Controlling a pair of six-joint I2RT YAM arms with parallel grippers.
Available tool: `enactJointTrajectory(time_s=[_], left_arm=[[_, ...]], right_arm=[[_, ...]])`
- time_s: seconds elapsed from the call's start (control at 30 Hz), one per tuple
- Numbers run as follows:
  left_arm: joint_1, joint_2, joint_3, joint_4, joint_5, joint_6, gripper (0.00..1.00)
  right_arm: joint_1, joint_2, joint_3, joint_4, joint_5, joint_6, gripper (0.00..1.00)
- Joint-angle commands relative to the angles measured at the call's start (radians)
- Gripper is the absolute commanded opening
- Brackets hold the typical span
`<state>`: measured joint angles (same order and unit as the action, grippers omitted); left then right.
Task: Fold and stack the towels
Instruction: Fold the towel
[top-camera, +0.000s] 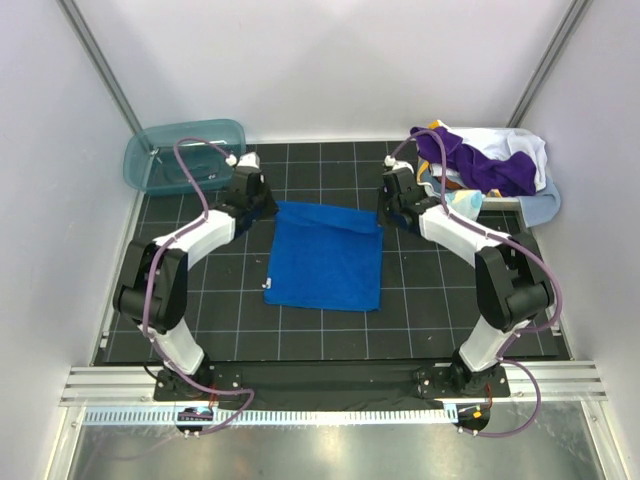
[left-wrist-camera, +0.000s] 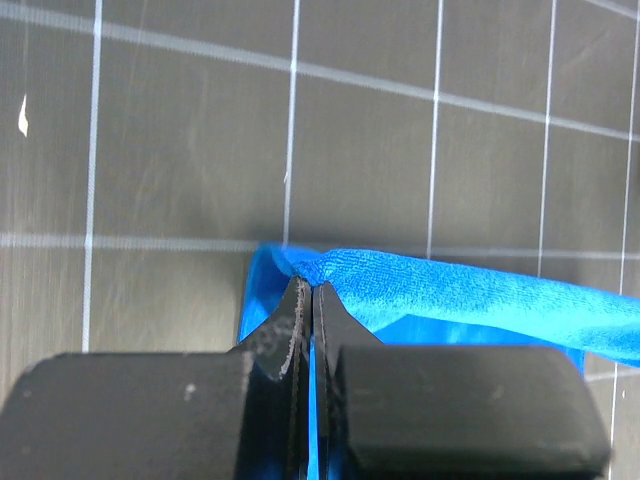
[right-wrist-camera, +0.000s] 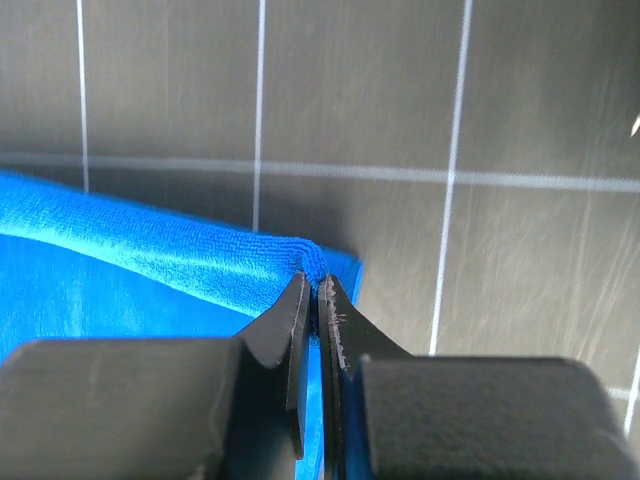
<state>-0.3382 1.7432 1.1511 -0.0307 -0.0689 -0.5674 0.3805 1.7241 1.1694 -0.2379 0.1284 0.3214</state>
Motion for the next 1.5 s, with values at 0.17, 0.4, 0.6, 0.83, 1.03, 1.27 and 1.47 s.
enactJointTrajectory(time_s=[0.17, 0.4, 0.6, 0.83, 1.03, 1.27, 1.47], left_arm=[[-0.004, -0.201, -0.189, 0.057, 0.040, -0.058, 0.00], [-0.012, -0.347, -0.343, 0.034, 0.055, -0.097, 0.00], [-0.019, -0.447, -0.439, 0.005, 0.050, -0.097, 0.00], [-0.030, -0.499, -0.499, 0.005, 0.055, -0.094, 0.00], [-0.044, -0.527, -0.530, 0.005, 0.064, -0.085, 0.00], [-0.053, -0.565, -0.568, 0.002, 0.058, -0.089, 0.00], [-0.061, -0.603, -0.599, -0.005, 0.057, -0.097, 0.00]], right_arm=[[0.099, -0.176, -0.143, -0.003, 0.079, 0.091, 0.06], [0.166, -0.267, -0.278, -0.023, 0.108, 0.179, 0.06], [0.185, -0.337, -0.359, -0.020, 0.094, 0.228, 0.06], [0.216, -0.394, -0.413, -0.023, 0.100, 0.258, 0.05], [0.232, -0.434, -0.435, -0.037, 0.108, 0.277, 0.05], [0.245, -0.477, -0.450, -0.060, 0.106, 0.291, 0.05], [0.262, -0.500, -0.494, -0.066, 0.114, 0.303, 0.05]])
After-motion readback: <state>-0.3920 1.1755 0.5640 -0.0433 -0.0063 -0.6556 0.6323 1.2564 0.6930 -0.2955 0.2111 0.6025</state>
